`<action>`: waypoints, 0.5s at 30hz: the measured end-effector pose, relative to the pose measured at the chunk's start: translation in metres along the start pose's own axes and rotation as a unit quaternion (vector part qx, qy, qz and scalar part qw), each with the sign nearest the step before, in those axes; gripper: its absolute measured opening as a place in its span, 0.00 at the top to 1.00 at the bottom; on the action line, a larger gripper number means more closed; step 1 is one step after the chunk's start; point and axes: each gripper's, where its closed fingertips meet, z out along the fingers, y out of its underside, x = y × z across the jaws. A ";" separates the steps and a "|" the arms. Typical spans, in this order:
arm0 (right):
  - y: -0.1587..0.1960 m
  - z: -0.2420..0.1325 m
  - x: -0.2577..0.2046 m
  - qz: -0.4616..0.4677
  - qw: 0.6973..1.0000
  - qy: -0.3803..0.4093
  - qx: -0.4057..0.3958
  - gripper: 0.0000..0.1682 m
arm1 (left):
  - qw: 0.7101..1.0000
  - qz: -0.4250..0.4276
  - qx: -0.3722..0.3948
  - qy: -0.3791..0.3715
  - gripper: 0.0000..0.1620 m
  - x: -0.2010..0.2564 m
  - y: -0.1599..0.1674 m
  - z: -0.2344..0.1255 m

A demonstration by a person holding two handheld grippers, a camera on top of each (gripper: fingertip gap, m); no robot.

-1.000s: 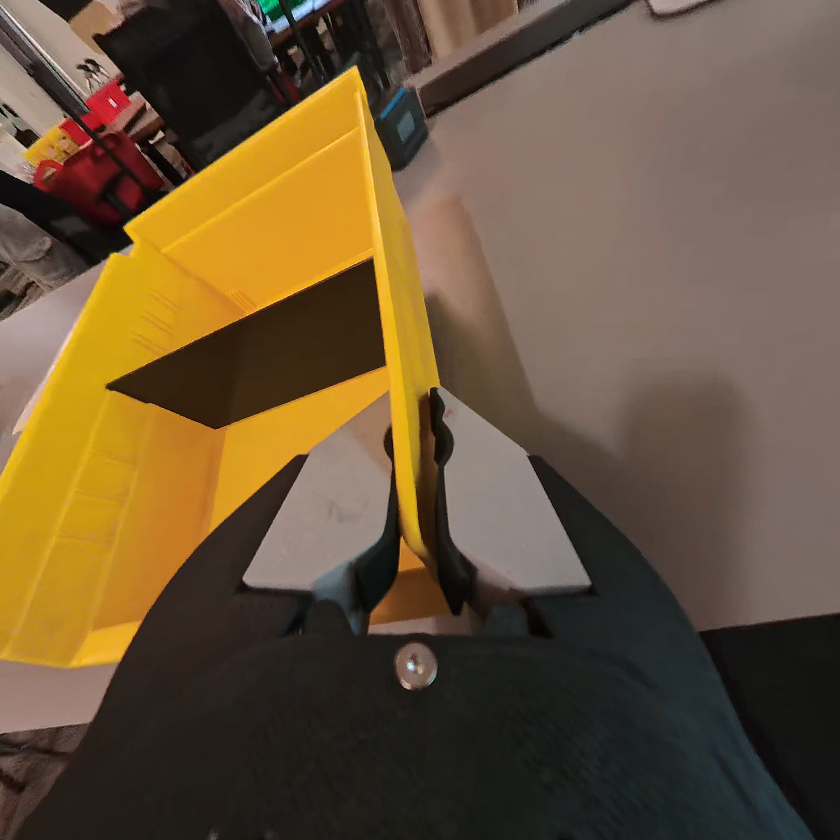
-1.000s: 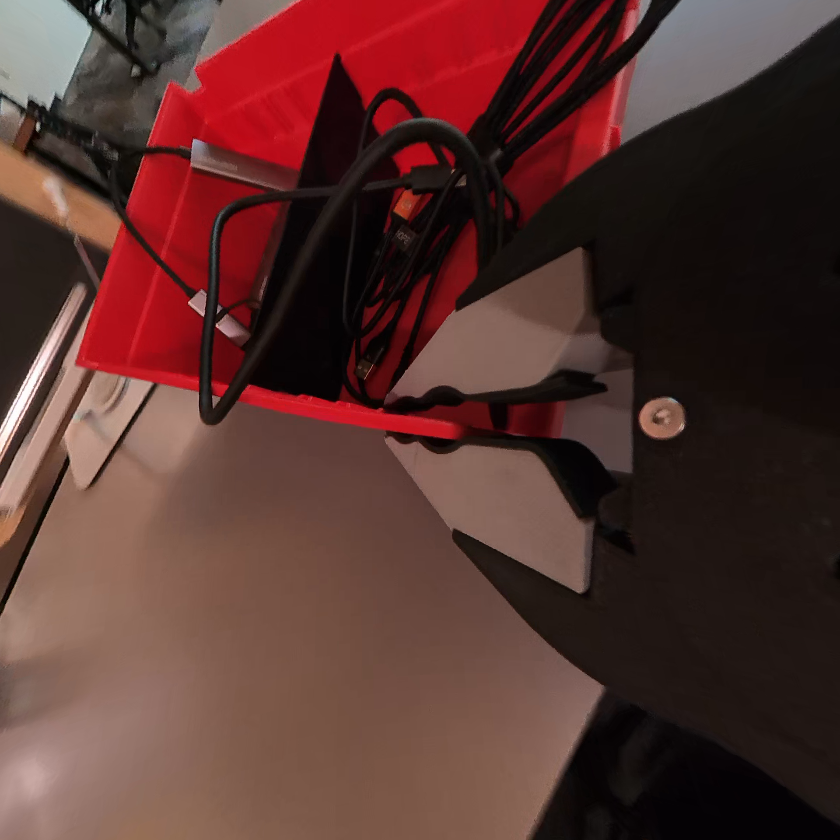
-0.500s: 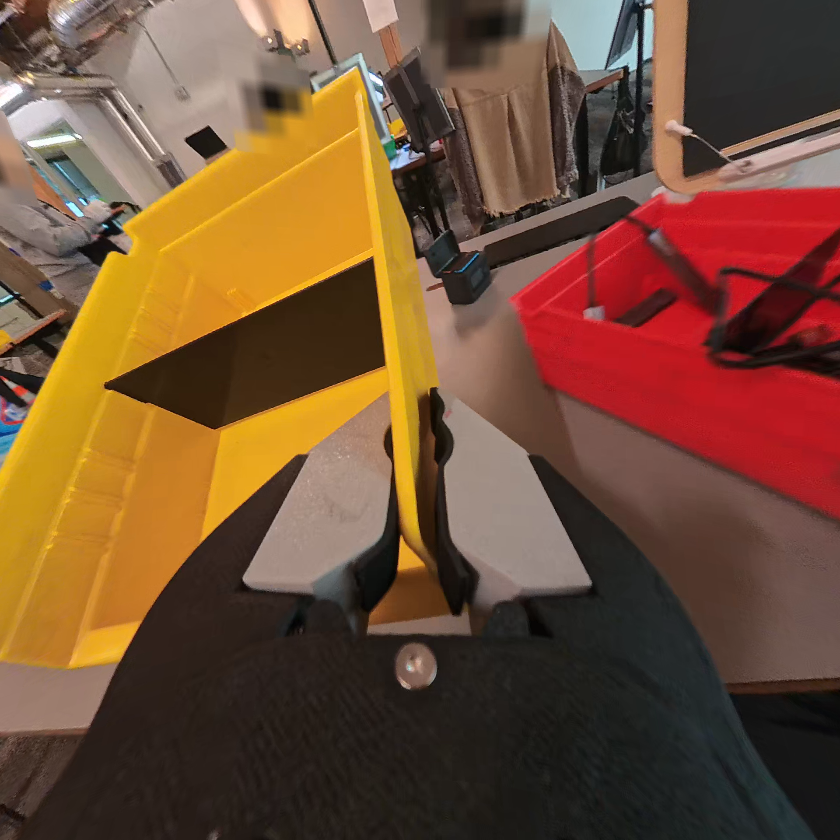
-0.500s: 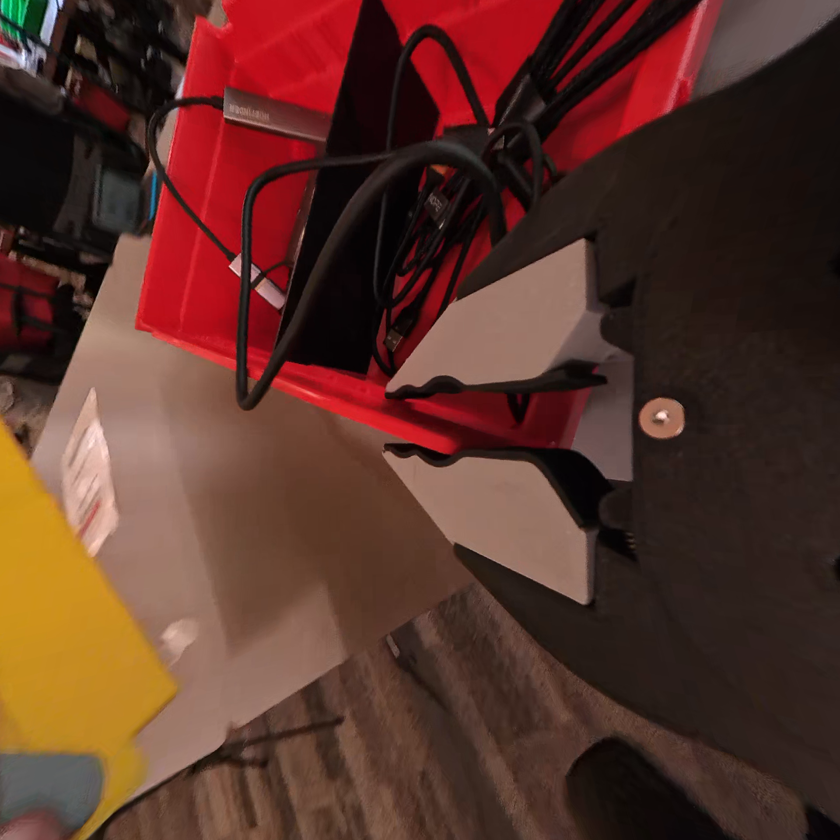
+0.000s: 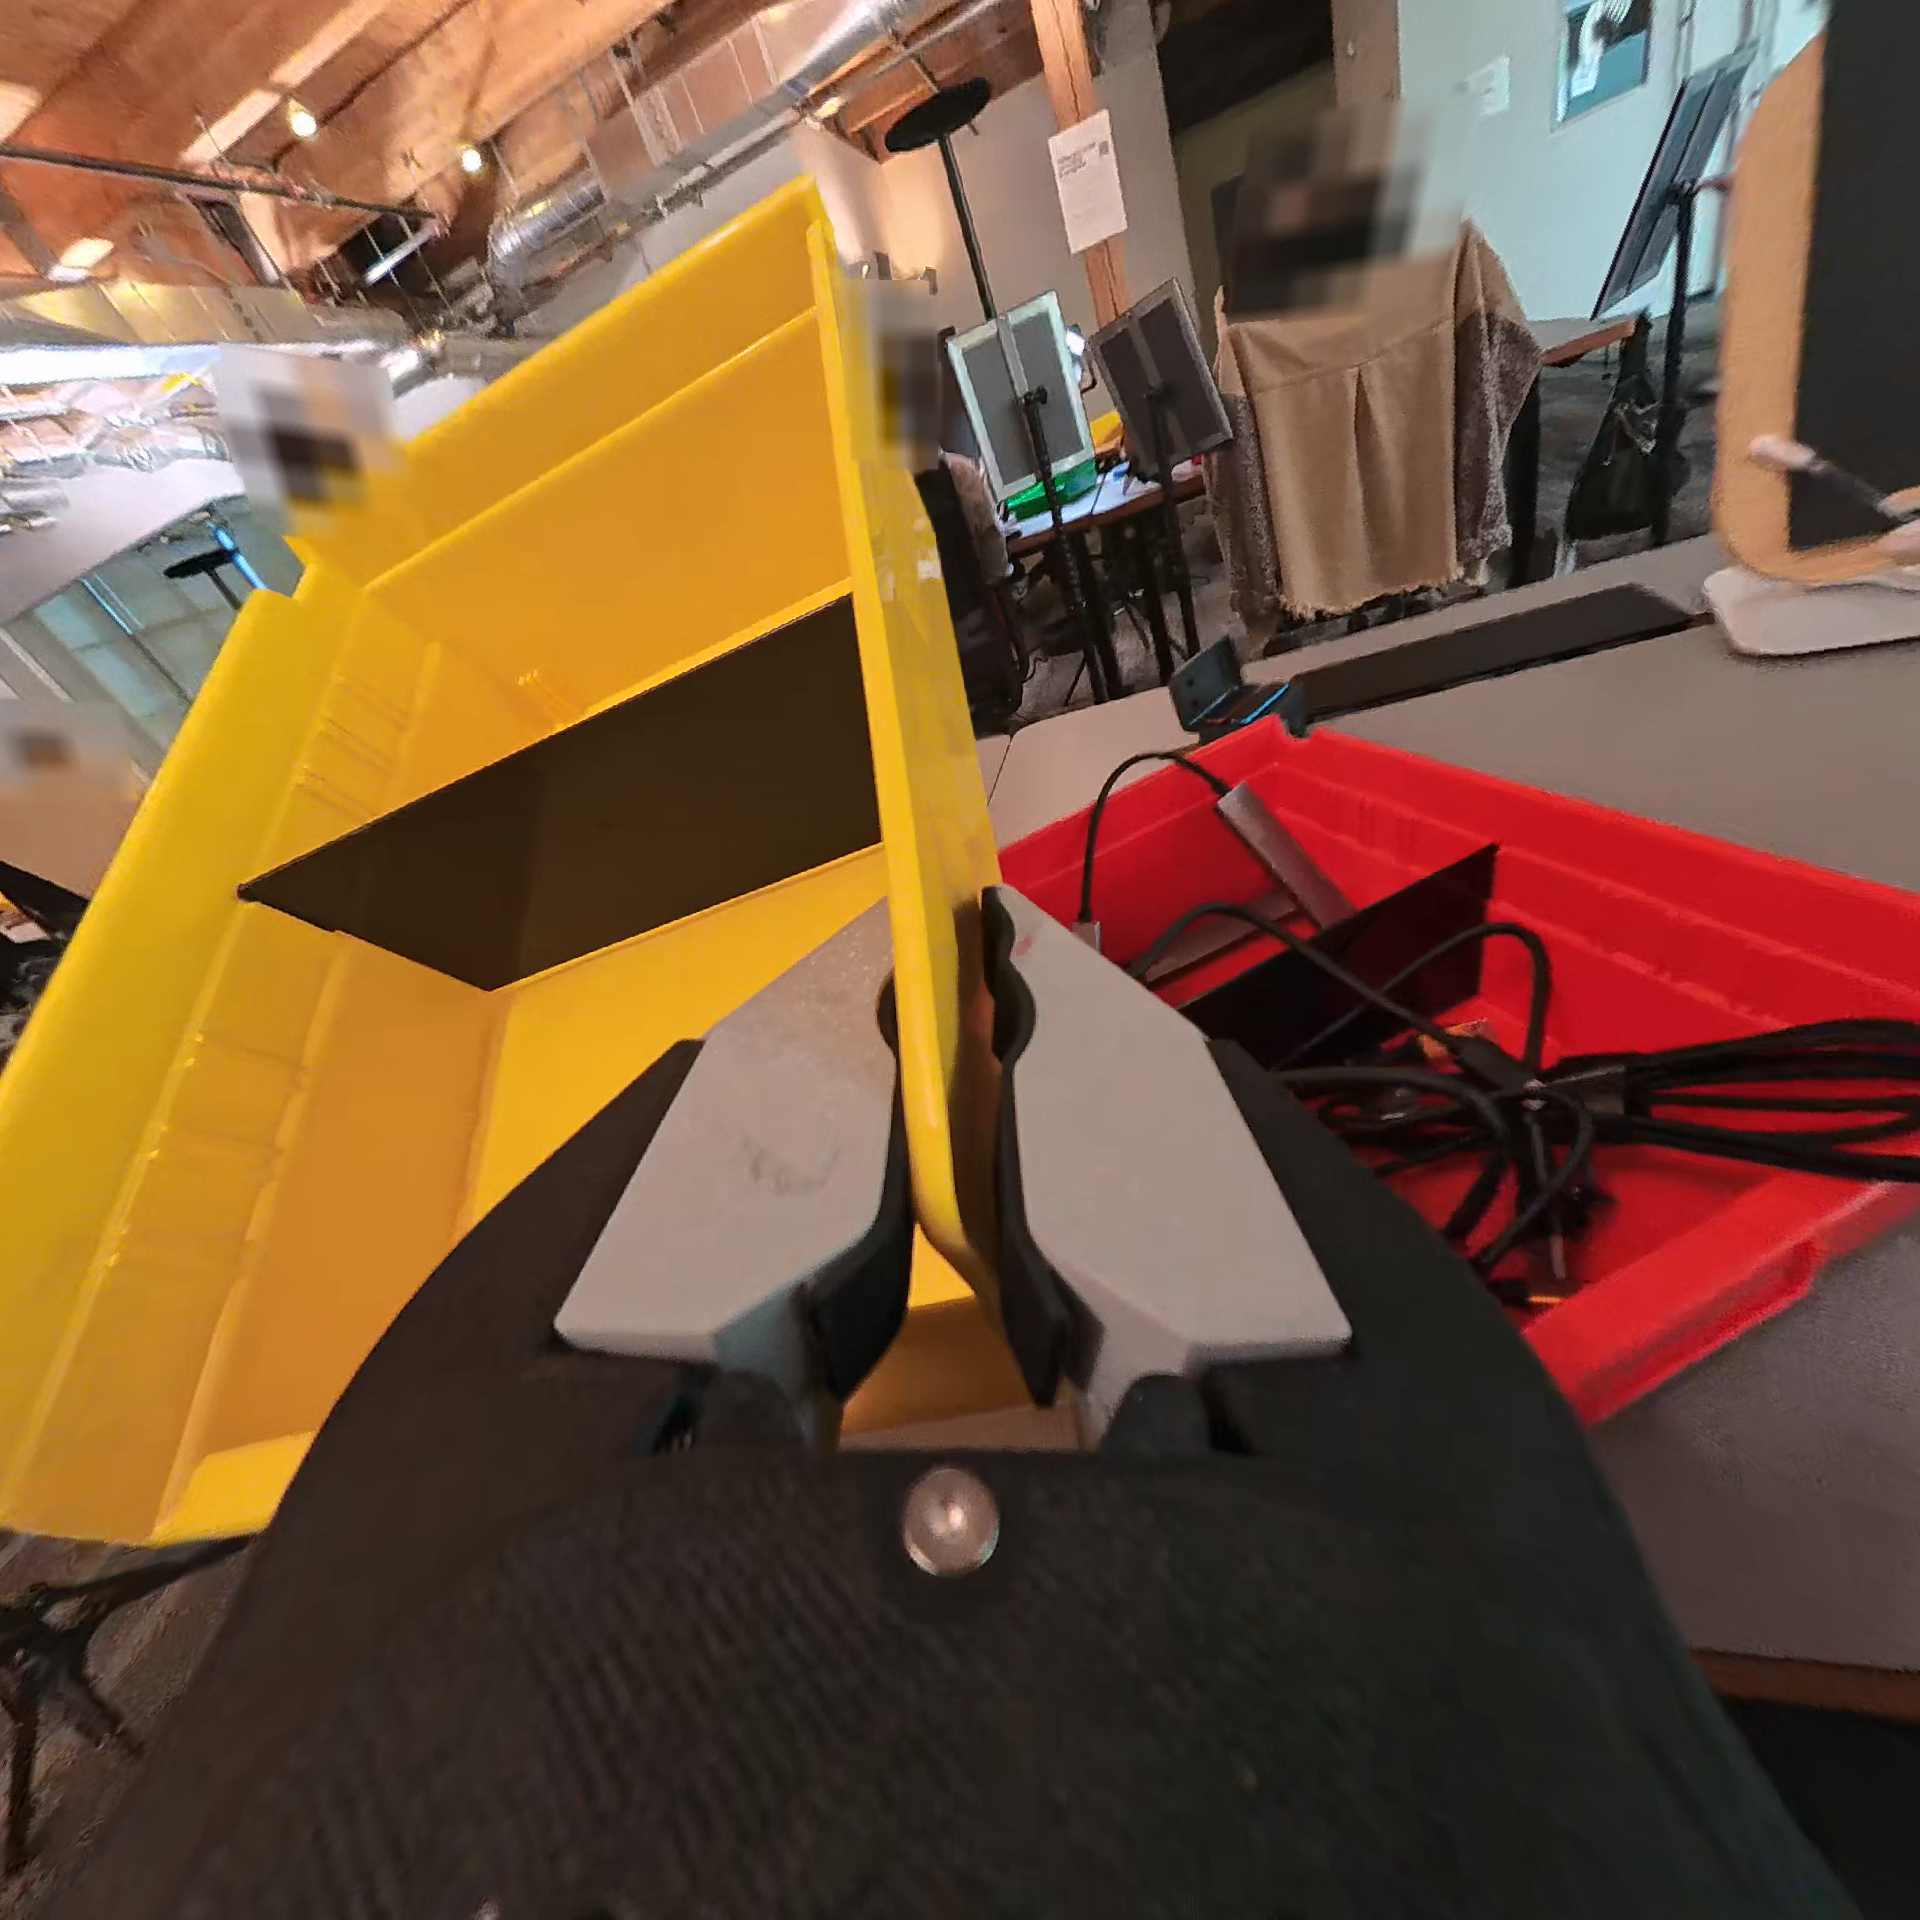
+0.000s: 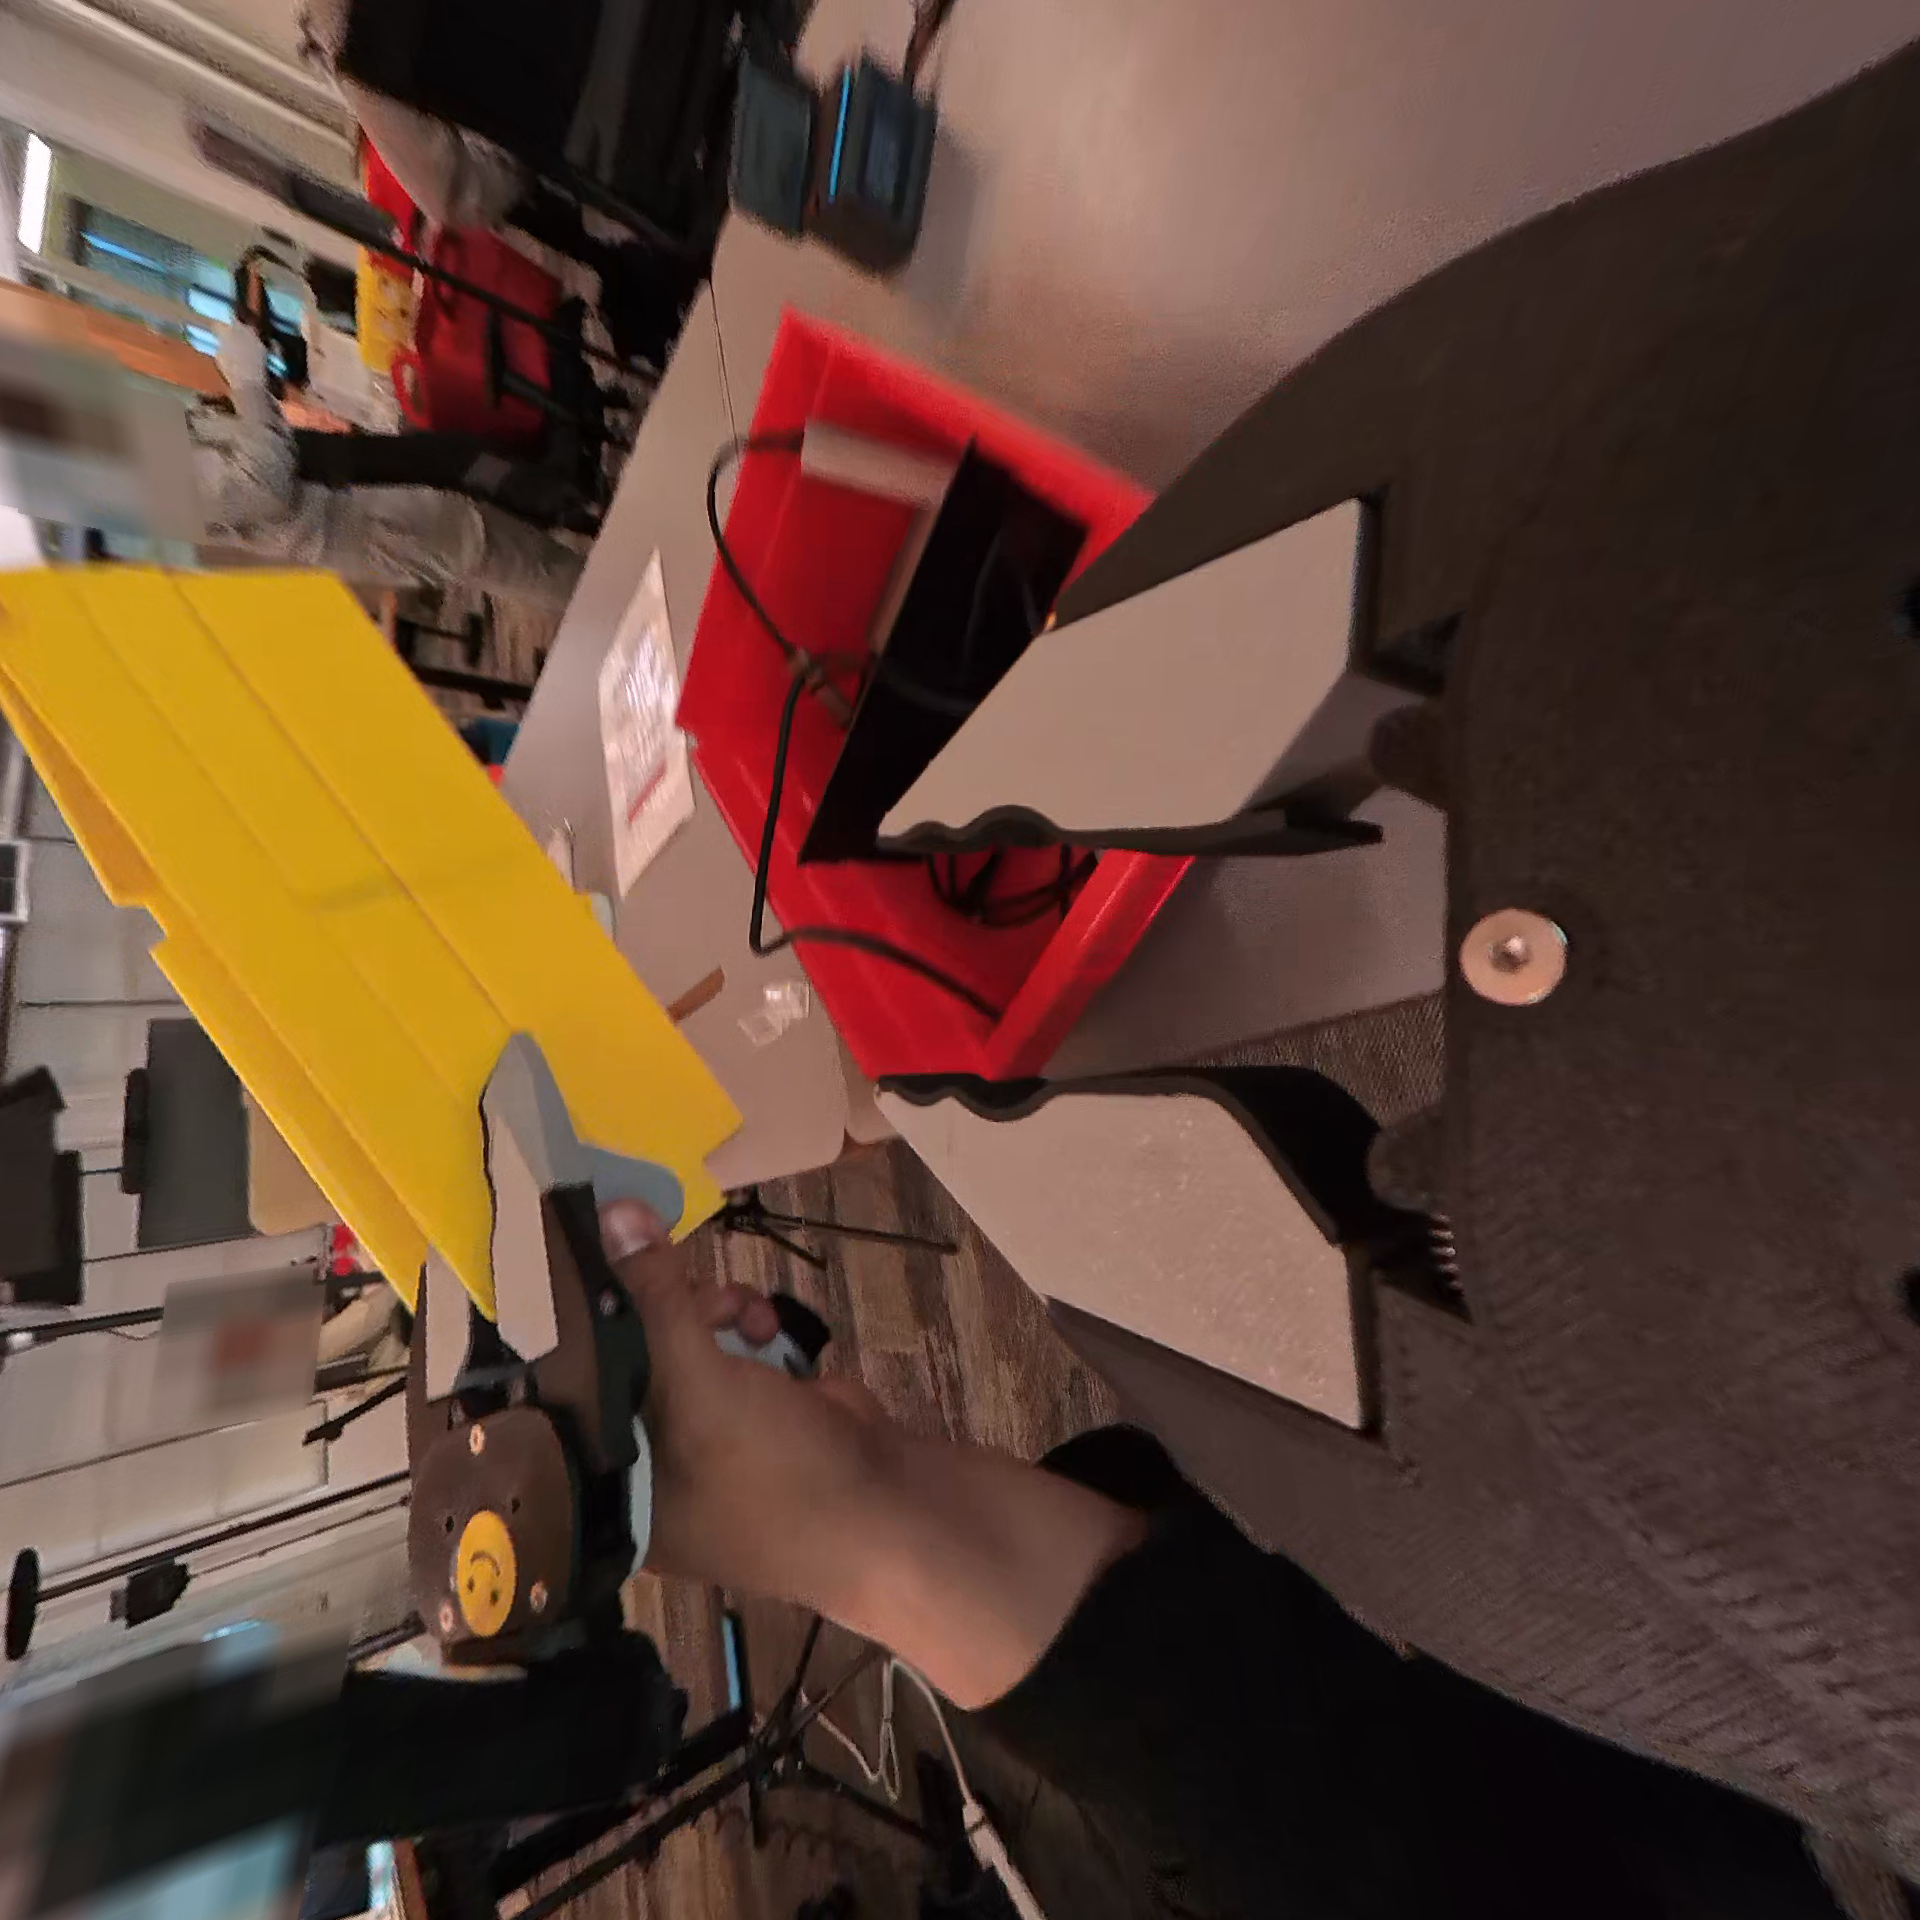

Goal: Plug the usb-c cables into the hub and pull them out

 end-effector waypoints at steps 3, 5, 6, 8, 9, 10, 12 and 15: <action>-0.012 -0.075 0.049 -0.037 0.998 0.049 0.023 0.77 | 0.999 0.010 0.041 0.021 0.97 0.024 -0.032 -0.014; -0.013 -0.129 0.091 -0.061 0.991 0.112 0.026 0.76 | 0.996 0.041 0.066 0.049 0.97 0.055 -0.055 -0.024; -0.011 -0.157 0.112 -0.064 0.987 0.145 0.020 0.76 | 0.993 0.053 0.079 0.071 0.97 0.075 -0.066 -0.029; -0.002 -0.209 0.144 -0.053 0.980 0.189 -0.002 0.76 | 0.984 0.062 0.105 0.131 0.97 0.122 -0.086 -0.040; 0.003 -0.233 0.155 -0.041 0.978 0.202 -0.011 0.77 | 0.977 0.068 0.115 0.168 0.97 0.149 -0.093 -0.047; 0.010 -0.253 0.161 -0.028 0.980 0.198 -0.021 0.82 | 0.967 0.073 0.126 0.208 0.97 0.178 -0.099 -0.053; 0.024 -0.289 0.167 0.014 0.982 0.185 -0.039 0.85 | 0.942 0.075 0.145 0.294 0.97 0.237 -0.108 -0.068; 0.040 -0.341 0.176 0.058 0.975 0.209 -0.050 0.85 | 0.896 0.080 0.147 0.412 0.96 0.326 -0.107 -0.085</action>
